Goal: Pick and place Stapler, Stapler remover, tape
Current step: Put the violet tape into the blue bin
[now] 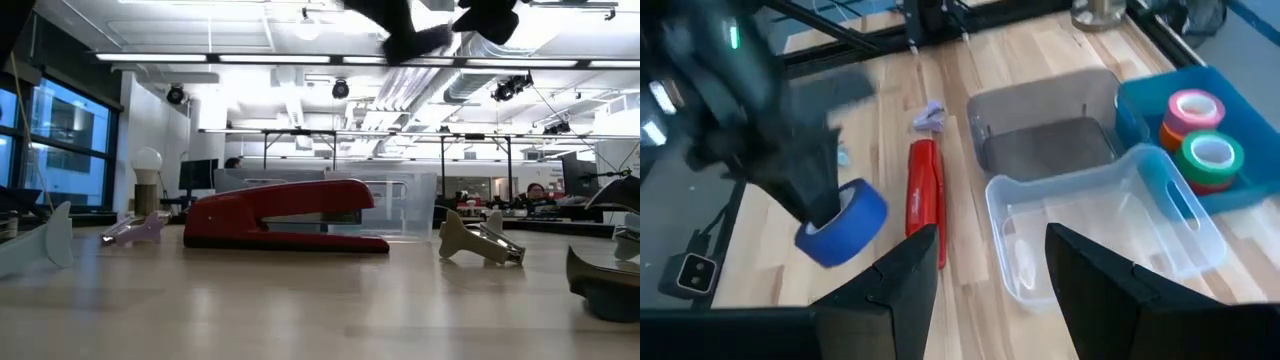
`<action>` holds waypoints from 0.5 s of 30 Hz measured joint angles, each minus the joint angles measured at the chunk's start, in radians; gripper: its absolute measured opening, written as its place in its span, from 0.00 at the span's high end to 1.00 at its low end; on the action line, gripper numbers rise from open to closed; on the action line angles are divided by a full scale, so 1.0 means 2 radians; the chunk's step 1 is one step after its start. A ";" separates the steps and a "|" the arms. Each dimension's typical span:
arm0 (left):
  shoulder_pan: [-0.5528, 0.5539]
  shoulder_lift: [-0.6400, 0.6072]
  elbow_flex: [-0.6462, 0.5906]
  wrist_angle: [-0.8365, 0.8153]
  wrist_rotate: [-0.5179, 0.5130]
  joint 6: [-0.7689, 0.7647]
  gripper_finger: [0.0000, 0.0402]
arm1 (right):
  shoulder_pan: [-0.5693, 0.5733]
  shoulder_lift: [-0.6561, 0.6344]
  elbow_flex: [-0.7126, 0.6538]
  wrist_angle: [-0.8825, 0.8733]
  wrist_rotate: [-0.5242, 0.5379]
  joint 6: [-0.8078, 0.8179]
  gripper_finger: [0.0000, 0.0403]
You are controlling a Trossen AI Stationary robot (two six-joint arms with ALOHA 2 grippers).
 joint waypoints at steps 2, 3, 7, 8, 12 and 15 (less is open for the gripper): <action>0.015 0.000 0.042 0.003 -0.006 0.001 0.91 | 0.000 0.000 0.000 0.010 -0.006 -0.011 0.56; 0.021 0.000 0.061 0.003 -0.007 0.001 0.91 | 0.000 0.000 0.000 0.017 -0.009 -0.019 0.56; 0.043 0.000 0.131 0.004 -0.006 -0.002 0.91 | 0.000 -0.001 0.000 0.057 -0.023 -0.043 0.56; 0.046 0.000 0.146 0.004 -0.006 -0.003 0.91 | 0.000 -0.002 0.000 0.066 -0.024 -0.048 0.56; 0.056 -0.008 0.166 0.033 -0.005 -0.002 0.91 | 0.000 -0.013 0.000 0.093 -0.024 -0.075 0.56; 0.058 -0.016 0.164 0.066 0.015 -0.002 0.91 | 0.000 -0.023 0.000 0.112 -0.023 -0.097 0.56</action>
